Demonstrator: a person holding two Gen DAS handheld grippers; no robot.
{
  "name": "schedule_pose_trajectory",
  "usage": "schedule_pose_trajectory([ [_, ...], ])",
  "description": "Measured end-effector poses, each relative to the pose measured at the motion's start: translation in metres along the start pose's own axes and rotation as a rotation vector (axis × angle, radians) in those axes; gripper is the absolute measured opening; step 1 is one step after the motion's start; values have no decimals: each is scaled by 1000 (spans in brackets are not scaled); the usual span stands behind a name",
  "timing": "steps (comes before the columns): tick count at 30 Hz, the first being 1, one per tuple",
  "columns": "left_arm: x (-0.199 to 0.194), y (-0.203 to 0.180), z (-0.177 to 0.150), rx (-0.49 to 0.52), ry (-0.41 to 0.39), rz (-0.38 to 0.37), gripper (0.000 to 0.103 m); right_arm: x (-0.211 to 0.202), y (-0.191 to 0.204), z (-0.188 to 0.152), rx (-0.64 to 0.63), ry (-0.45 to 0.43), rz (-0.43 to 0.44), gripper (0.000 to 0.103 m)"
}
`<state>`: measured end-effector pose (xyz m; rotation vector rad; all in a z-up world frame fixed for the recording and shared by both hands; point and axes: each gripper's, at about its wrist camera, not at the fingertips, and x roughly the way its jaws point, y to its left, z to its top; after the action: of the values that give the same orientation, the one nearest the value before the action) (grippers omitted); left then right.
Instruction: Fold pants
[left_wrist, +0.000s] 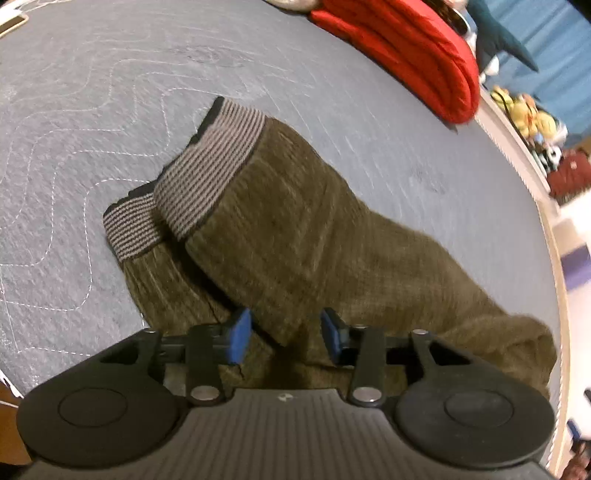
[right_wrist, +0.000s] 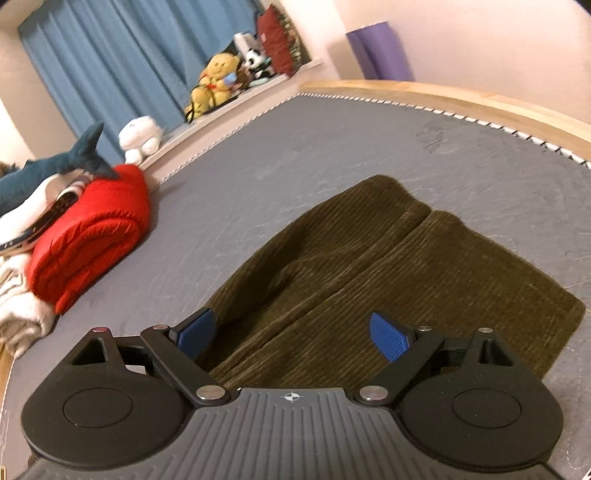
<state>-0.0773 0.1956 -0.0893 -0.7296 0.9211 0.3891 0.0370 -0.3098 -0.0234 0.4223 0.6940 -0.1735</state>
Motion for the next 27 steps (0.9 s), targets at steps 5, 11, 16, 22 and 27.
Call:
schedule_pose_trajectory([
  [5,7,-11,7,-22,13,24,48,0,-7,4,77,-63,-25,79],
  [11,19,-18,9,-30,16,90,48,22,2,14,112,-60,-12,43],
  [16,25,-22,9,2,-15,141,28,71,20,37,128,23,-11,70],
  [22,21,-15,17,3,-45,128,6,136,30,42,77,38,-7,71],
  [27,17,-13,21,3,-55,116,5,178,23,41,92,59,-8,71],
])
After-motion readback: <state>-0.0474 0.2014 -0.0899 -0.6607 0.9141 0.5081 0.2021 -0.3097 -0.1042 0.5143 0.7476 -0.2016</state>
